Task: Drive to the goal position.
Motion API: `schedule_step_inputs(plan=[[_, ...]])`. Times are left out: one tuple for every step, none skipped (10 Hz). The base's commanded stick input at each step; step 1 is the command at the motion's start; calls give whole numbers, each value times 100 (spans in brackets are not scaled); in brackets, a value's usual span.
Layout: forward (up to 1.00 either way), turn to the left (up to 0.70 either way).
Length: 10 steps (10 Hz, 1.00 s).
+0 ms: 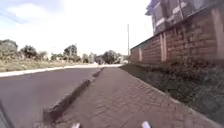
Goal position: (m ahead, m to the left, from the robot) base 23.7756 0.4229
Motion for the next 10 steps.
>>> schedule_step_inputs(plan=[[67,0],[67,0],[67,0],[67,0],[67,0],[67,0],[67,0],[67,0],[67,0],[67,0]])
